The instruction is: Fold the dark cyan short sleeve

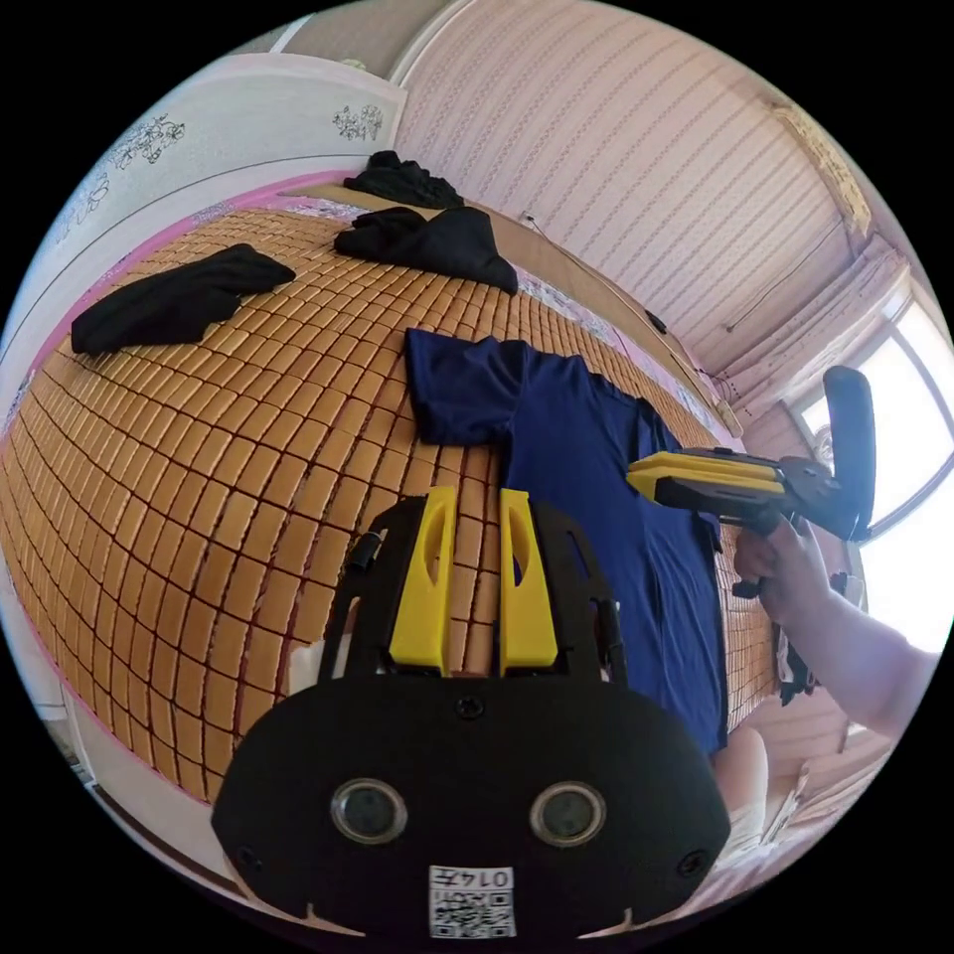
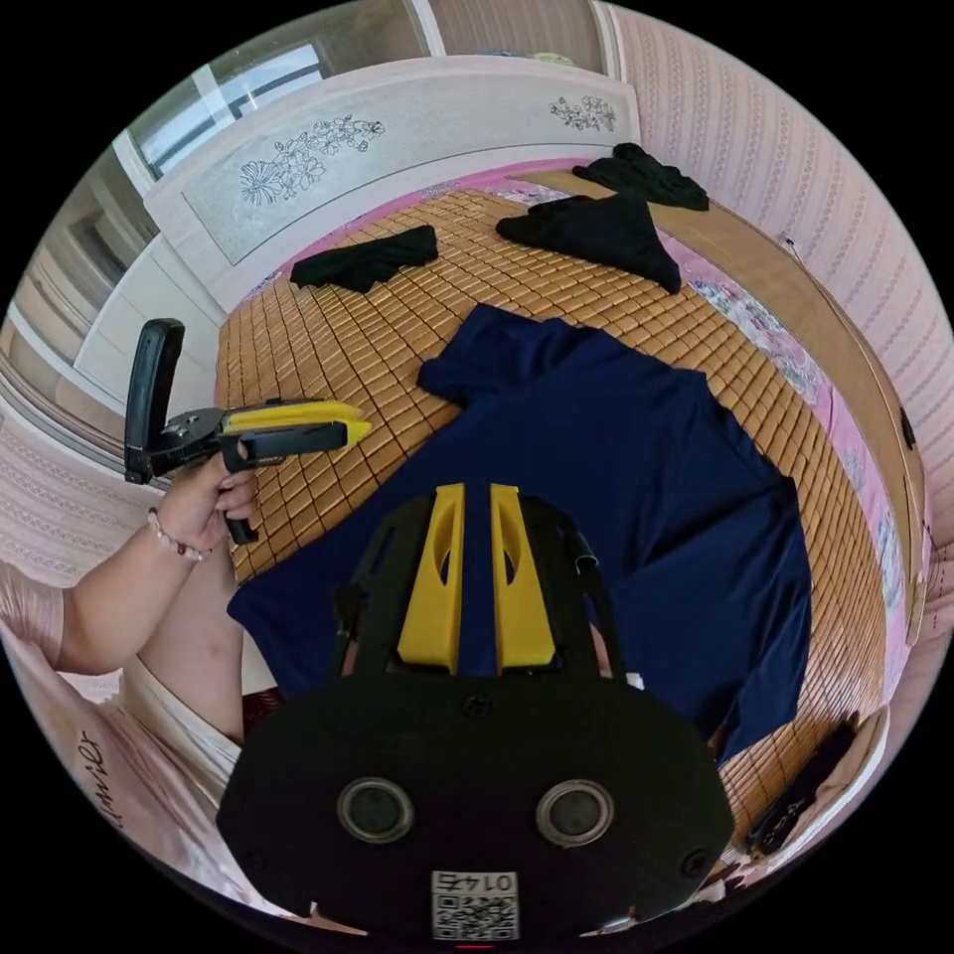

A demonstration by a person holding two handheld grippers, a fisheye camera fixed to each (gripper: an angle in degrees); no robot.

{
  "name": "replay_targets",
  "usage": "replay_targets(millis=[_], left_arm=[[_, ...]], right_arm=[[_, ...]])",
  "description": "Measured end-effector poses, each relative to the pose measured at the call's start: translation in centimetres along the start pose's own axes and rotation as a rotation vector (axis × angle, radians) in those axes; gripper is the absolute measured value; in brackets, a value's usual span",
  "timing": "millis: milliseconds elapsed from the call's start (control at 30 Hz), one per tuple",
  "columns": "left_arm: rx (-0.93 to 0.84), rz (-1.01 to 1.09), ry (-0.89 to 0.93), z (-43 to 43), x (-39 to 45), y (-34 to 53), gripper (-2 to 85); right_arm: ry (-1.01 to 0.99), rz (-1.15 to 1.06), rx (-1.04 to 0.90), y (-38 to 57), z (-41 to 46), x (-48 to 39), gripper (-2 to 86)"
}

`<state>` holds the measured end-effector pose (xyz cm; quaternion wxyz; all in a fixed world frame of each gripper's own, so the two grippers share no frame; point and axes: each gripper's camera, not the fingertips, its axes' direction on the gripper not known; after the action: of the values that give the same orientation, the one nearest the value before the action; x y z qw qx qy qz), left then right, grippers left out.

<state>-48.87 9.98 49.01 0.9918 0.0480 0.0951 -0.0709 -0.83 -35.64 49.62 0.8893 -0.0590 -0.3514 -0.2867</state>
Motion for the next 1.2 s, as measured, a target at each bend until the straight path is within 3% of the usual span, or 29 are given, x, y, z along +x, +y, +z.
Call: replay_targets(millis=[167, 333, 667, 833, 1033, 1200], left_arm=[[0.011, -0.076, -0.020, 3.0, -3.2, -3.0, 7.6], [-0.014, -0.017, -0.051, 6.0, -4.0, -5.2, 7.7], [-0.075, 0.047, -0.142, 11.9, -5.1, -5.2, 5.4], [-0.074, 0.043, -0.117, 13.5, -5.7, -4.0, 4.4], [-0.004, 0.092, -0.121, 14.8, -4.9, -2.1, 1.0], [0.120, 0.250, -0.056, 13.9, -1.8, -0.4, -0.1]], right_arm=[[0.007, -0.130, -0.064, -8.1, 2.8, -1.6, 7.7], [0.057, -0.195, -0.133, -13.7, 5.8, -2.9, 9.7], [0.135, -0.142, -0.161, -20.3, 9.6, -2.1, 10.7], [0.158, -0.109, -0.191, -20.7, 10.9, -1.3, 6.8], [0.107, -0.078, -0.150, -19.9, 8.8, 1.3, 0.5], [-0.098, 0.078, 0.075, -16.4, 1.8, 7.4, -0.3]])
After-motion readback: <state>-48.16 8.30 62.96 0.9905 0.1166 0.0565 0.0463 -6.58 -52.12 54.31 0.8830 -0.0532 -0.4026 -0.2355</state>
